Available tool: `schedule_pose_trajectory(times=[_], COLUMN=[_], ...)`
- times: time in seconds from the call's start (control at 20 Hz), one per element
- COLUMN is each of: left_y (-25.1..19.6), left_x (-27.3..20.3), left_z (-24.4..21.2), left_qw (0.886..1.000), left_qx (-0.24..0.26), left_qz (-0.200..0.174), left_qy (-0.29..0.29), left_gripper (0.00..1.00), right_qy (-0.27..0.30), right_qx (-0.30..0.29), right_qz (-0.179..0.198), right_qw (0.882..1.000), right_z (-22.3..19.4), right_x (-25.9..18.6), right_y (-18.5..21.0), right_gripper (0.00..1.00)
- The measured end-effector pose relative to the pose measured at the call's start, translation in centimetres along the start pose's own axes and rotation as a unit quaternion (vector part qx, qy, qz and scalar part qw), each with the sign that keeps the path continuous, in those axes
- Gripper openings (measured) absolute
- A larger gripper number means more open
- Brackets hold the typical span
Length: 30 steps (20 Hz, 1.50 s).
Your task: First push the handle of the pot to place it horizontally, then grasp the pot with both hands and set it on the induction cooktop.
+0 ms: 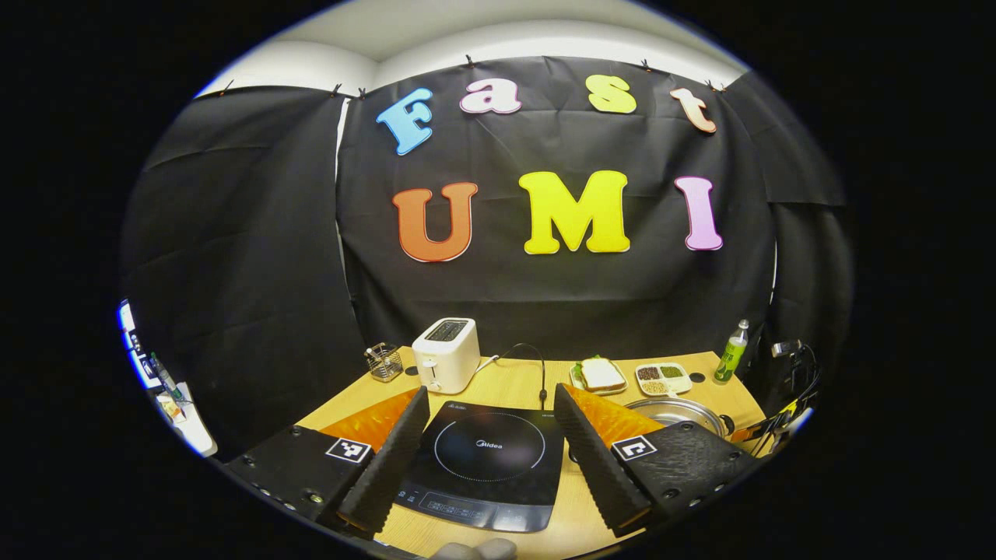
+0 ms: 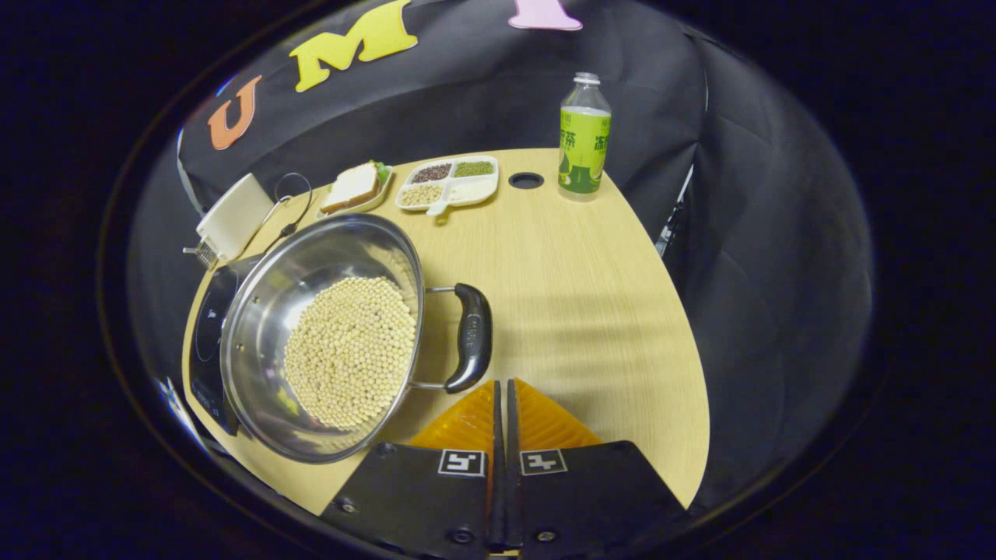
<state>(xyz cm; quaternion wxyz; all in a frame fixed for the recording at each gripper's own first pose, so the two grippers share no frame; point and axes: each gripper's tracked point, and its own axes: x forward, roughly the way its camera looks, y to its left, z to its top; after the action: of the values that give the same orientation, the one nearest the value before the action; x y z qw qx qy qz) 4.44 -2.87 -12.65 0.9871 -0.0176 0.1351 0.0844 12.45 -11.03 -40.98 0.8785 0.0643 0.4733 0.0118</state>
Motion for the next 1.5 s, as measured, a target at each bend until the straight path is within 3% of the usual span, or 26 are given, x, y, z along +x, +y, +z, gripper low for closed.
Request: schedule_pose_trajectory(times=[0.15,0.3,0.35,0.5,0.6,1.05,1.5], left_y=[-1.1,-2.4,-2.9,-4.5,-5.9,-10.1,-13.4], left_x=[1.4,3.0,3.6,5.2,6.4,11.9,13.9], left_z=[-1.5,-3.7,-4.2,-6.0,-7.5,-14.0,-19.3], left_qw=[1.0,1.0,0.999,0.998,0.997,0.99,0.981], left_qx=[-0.002,-0.002,-0.002,0.002,0.007,0.0,0.0], left_qz=[-0.013,-0.028,-0.032,-0.049,-0.063,-0.091,-0.106], left_qy=[0.001,0.015,0.019,0.035,0.05,0.112,0.162], left_gripper=[0.96,0.97,0.96,0.96,0.97,0.97,0.97], right_qy=[-0.019,-0.055,-0.066,-0.096,-0.108,-0.116,-0.123], right_qx=[0.006,-0.008,-0.019,-0.052,-0.068,-0.079,-0.072], right_qz=[-0.01,0.0,0.004,-0.008,-0.014,-0.003,0.0], right_qw=[1.0,0.998,0.998,0.994,0.992,0.99,0.99], right_z=[0.5,1.5,1.9,3.5,4.4,5.7,6.7], right_x=[-0.4,-1.5,-1.9,-3.3,-4.0,-2.8,0.0], right_y=[-1.3,-1.8,-1.6,-1.7,-1.6,0.0,3.2], right_gripper=[0.0,0.05,0.14,0.72,0.8,0.81,0.79])
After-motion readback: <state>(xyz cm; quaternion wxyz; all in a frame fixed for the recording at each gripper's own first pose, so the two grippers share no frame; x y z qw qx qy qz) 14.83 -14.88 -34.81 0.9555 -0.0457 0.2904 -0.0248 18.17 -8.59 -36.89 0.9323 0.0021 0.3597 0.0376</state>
